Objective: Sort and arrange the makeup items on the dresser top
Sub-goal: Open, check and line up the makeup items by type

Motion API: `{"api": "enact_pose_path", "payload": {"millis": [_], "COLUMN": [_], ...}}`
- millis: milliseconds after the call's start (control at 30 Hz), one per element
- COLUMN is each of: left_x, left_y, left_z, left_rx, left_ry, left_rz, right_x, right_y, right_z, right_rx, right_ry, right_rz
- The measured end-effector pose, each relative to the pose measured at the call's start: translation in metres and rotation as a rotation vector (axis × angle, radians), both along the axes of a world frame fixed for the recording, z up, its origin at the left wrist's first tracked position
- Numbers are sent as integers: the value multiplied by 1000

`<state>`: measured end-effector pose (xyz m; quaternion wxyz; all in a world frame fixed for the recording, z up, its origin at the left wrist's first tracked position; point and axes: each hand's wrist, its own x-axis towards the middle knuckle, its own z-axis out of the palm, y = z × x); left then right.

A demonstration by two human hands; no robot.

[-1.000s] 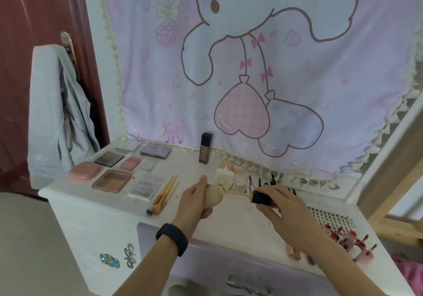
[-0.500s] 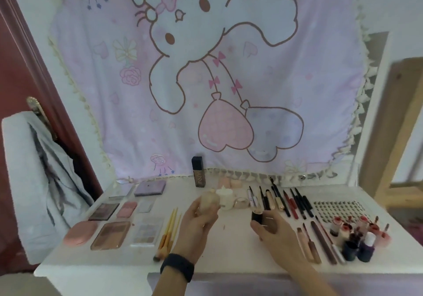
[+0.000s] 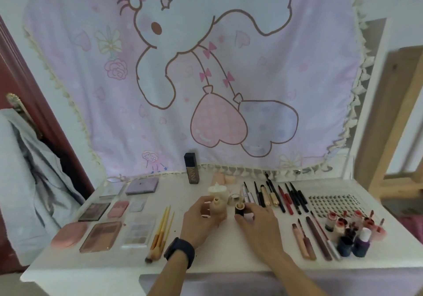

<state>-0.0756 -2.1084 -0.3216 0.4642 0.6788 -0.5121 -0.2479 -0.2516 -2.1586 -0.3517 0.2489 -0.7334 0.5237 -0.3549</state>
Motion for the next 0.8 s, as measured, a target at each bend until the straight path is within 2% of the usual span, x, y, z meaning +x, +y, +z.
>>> {"api": "enact_pose_path", "payload": {"millis": [167, 800], "left_x": [6, 5], "left_y": [-6, -4], "left_z": [-5, -13], "left_rx": [2, 54], "left_ry": [-100, -223], "left_rz": [-13, 14], "right_x": [2, -1], "right_y": [-6, -5], "right_z": [-7, -8], "right_rx": [-38, -54], "right_ry": [113, 149], "right_rz": [-10, 3]}}
